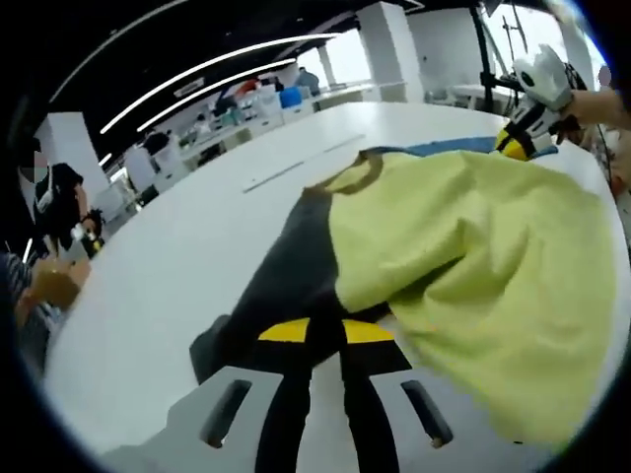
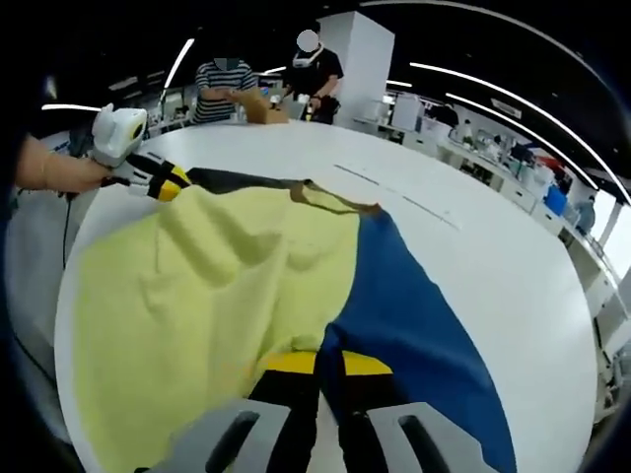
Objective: Fold the garment on the visible template until the final outline fits inside the template.
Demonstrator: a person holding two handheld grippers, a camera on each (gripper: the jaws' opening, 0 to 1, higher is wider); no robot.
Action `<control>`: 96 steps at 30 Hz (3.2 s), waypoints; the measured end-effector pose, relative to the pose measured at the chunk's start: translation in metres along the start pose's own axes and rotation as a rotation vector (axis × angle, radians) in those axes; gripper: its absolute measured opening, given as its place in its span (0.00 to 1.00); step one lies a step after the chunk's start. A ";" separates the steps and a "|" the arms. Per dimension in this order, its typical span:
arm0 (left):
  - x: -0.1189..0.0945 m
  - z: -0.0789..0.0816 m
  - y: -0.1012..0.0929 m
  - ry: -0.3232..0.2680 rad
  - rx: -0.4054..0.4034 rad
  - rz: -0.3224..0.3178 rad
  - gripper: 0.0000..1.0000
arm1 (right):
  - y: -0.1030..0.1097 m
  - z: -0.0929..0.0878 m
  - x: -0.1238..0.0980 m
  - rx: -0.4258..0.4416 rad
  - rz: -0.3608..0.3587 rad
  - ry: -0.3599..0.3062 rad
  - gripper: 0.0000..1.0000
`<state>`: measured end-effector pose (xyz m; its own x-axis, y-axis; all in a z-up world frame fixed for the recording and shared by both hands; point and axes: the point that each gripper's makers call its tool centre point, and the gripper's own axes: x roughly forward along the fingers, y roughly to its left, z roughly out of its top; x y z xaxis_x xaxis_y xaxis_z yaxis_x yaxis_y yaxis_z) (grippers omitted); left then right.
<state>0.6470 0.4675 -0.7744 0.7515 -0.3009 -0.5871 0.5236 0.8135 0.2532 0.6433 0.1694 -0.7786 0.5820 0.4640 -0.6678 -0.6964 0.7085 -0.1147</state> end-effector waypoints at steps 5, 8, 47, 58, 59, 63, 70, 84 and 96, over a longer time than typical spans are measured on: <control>-0.002 0.002 0.006 -0.013 -0.034 0.007 0.00 | -0.007 0.001 -0.001 0.018 -0.030 -0.002 0.00; -0.004 0.008 0.009 -0.029 -0.066 0.008 0.00 | -0.017 0.002 -0.003 0.040 -0.060 -0.006 0.00; 0.004 0.029 0.011 -0.076 -0.074 0.020 0.11 | -0.063 -0.005 -0.019 0.171 -0.197 0.003 0.10; -0.014 0.025 0.004 -0.079 -0.113 -0.009 0.29 | -0.041 0.002 -0.039 0.231 -0.105 -0.026 0.51; -0.017 0.024 0.003 -0.080 -0.115 -0.010 0.31 | -0.039 0.002 -0.041 0.232 -0.099 -0.026 0.53; -0.028 0.022 0.001 -0.084 -0.119 -0.010 0.37 | -0.035 0.000 -0.050 0.244 -0.087 -0.025 0.62; -0.040 0.015 0.011 -0.085 -0.144 0.017 0.50 | -0.031 0.001 -0.065 0.272 -0.080 -0.053 0.76; -0.051 -0.007 0.039 -0.081 -0.321 0.066 0.67 | -0.022 0.000 -0.091 0.339 -0.074 -0.090 0.99; -0.048 -0.021 0.060 -0.071 -0.414 0.106 0.63 | -0.016 -0.001 -0.104 0.322 -0.053 -0.119 0.99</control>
<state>0.6337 0.5416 -0.7472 0.8256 -0.2269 -0.5166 0.2477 0.9684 -0.0295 0.5938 0.1090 -0.7079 0.6720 0.4671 -0.5747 -0.5063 0.8561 0.1038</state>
